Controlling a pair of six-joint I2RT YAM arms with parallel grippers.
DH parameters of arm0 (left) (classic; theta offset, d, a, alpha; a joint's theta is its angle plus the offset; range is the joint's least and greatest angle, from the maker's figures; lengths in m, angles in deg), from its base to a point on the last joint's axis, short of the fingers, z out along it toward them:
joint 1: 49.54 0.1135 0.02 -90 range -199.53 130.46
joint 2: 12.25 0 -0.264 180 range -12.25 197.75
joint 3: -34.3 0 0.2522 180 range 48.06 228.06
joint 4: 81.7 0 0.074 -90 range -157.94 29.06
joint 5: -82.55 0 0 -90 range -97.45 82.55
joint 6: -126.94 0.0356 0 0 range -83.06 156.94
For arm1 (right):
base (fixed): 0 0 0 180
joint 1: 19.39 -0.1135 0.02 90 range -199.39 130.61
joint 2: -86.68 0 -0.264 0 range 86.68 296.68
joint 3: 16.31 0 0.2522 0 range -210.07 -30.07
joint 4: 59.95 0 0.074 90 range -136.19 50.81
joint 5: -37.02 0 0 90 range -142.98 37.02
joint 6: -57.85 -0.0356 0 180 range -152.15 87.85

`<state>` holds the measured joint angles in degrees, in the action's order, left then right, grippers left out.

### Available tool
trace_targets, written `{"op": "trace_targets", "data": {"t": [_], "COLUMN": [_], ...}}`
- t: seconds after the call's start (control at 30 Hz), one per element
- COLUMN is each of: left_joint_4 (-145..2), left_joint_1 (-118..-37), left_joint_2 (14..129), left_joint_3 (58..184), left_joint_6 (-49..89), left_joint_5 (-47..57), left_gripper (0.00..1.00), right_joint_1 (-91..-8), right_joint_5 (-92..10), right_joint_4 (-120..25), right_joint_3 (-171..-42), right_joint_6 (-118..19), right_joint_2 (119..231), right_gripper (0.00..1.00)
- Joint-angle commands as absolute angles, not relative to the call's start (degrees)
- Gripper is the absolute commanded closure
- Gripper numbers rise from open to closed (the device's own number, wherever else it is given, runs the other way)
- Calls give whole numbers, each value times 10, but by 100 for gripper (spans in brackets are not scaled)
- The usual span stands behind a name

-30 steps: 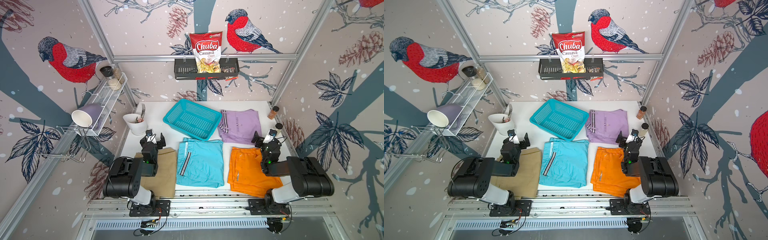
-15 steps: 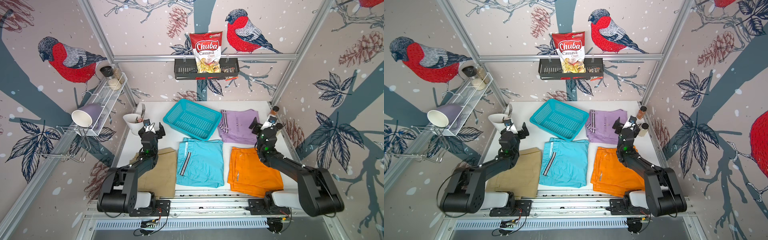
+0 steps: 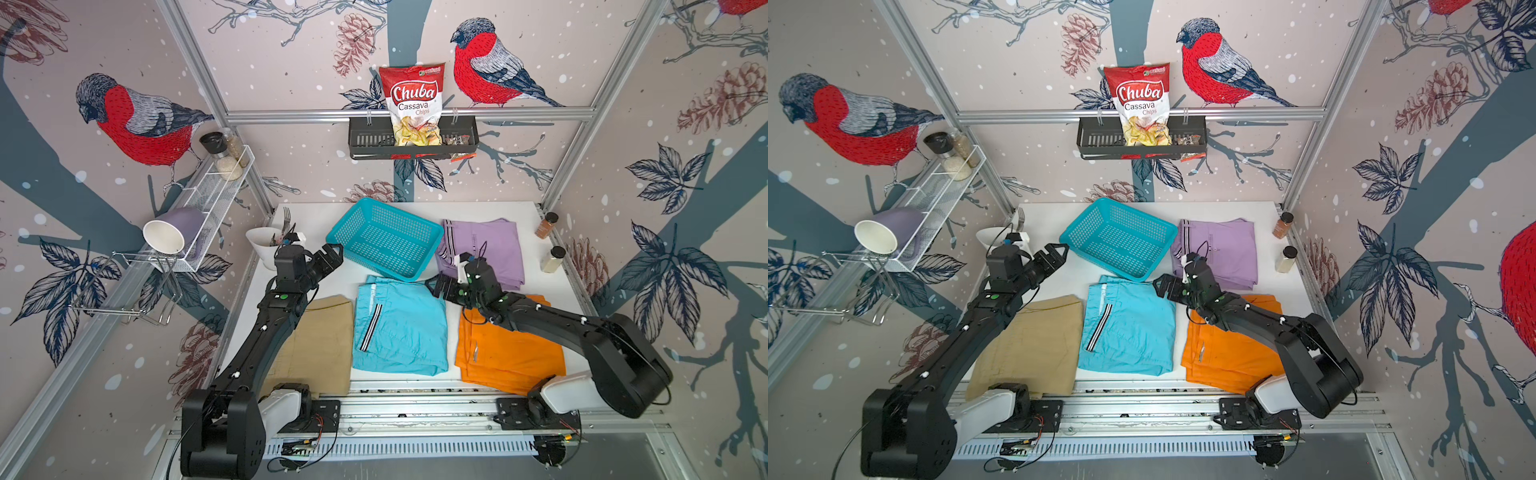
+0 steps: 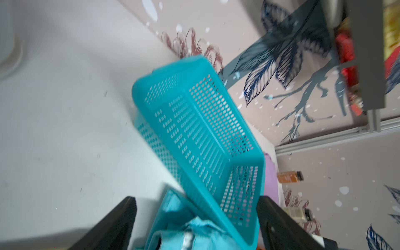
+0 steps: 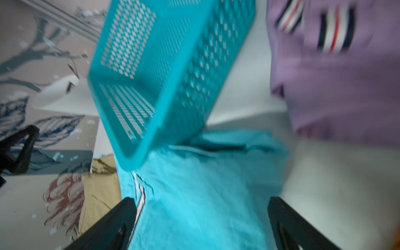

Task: Put the folded long pants in the basket
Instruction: Pick up the long pant at the center of the board.

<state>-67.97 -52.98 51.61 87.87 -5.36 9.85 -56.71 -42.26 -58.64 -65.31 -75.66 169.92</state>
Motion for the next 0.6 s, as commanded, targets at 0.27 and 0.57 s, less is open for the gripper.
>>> {"op": "trace_targets", "data": {"t": [0.27,0.57], "left_joint_4": [-576,-617], "left_joint_1": [-527,-572], "left_joint_2": [347,383], "left_joint_3": [786,766], "left_joint_6": [-26,-19], "left_joint_5": [107,168], "left_gripper": [5,7], "right_joint_1": [-595,-585], "right_joint_5": [-437,-531], "right_joint_4": [-589,-504], "right_joint_3": [-657,-695], "right_joint_6": [-784,-742], "right_joint_2": [1796,1776], "right_gripper": [0,100]}}
